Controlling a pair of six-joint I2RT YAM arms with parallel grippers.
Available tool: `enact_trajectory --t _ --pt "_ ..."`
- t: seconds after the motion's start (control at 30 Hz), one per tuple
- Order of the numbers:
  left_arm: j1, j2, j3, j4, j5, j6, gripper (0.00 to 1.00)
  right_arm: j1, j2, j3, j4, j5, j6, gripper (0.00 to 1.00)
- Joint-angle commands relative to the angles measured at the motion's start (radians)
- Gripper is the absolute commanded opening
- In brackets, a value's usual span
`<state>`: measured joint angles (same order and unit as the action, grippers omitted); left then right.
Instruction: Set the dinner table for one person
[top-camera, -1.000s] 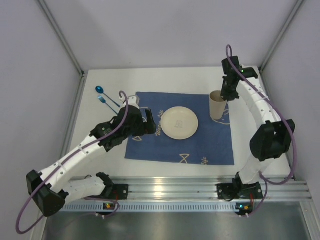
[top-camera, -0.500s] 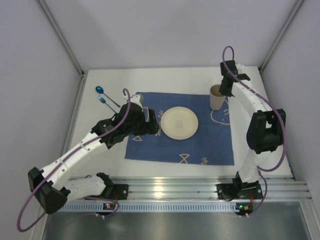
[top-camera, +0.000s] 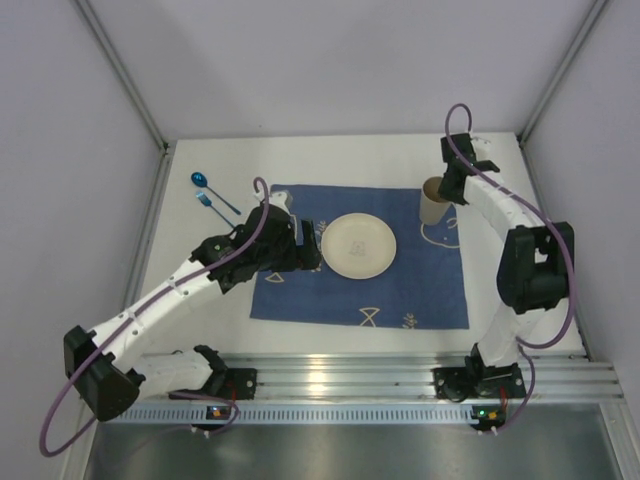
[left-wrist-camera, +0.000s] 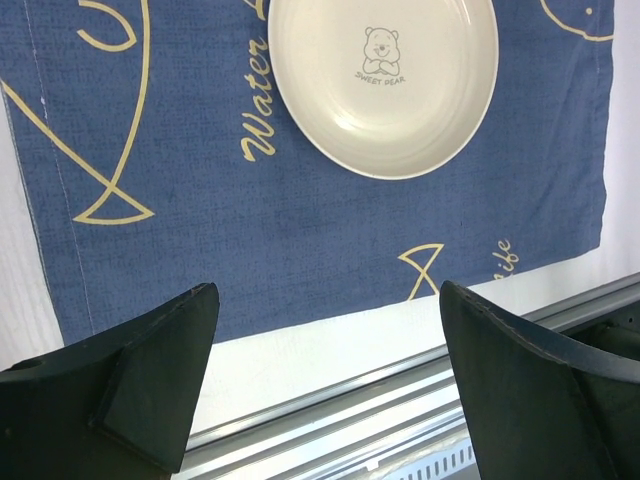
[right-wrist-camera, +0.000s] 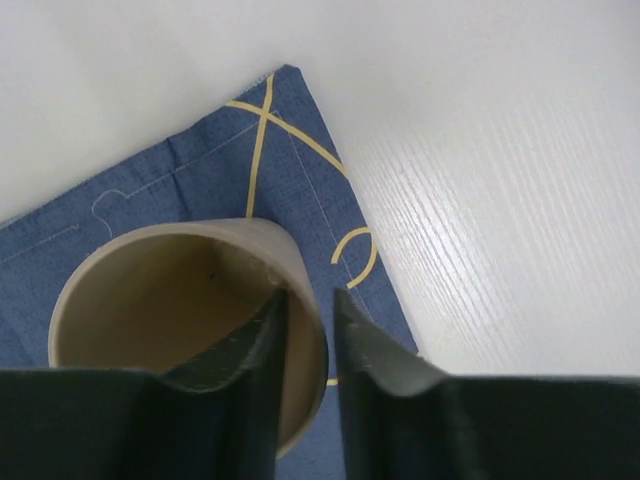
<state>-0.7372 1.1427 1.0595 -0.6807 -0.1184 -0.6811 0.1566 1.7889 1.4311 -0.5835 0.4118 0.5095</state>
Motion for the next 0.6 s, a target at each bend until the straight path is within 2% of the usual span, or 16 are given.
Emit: enact_trajectory --t 0.0,0.03,0.13,0.17,0.23,0.27,0.43,0.53,0.57 --pt "0.005 0.011 0.037 0.043 0.014 0.011 0.97 -0.008 -0.066 0.020 0.001 -0.004 -0.020 0.30" --pt "0.007 0.018 0.042 0.047 0.014 0.011 0.96 -0.008 -0.077 0.044 -0.010 -0.008 -0.028 0.51" --pt "0.007 0.043 0.054 0.055 0.019 0.014 0.97 -0.006 -0.092 0.107 -0.025 -0.014 -0.040 0.64" --pt "0.007 0.049 0.065 0.058 0.022 0.018 0.97 -0.008 -0.097 0.124 -0.035 -0.018 -0.042 0.73" --pt "0.006 0.069 0.074 0.063 0.023 0.021 0.97 -0.008 -0.111 0.178 -0.064 -0.025 -0.046 0.80" --pt "0.007 0.074 0.080 0.064 0.025 0.028 0.97 -0.008 -0.115 0.198 -0.075 -0.033 -0.045 0.87" --pt "0.031 0.117 0.125 0.040 -0.024 0.055 0.98 -0.006 -0.195 0.296 -0.170 -0.057 -0.029 0.97" --pt "0.117 0.147 0.140 0.020 -0.043 0.058 0.98 -0.006 -0.276 0.293 -0.216 -0.112 -0.003 0.99" --pt "0.180 0.156 0.149 0.010 -0.049 0.054 0.98 -0.005 -0.298 0.285 -0.234 -0.157 0.007 1.00"
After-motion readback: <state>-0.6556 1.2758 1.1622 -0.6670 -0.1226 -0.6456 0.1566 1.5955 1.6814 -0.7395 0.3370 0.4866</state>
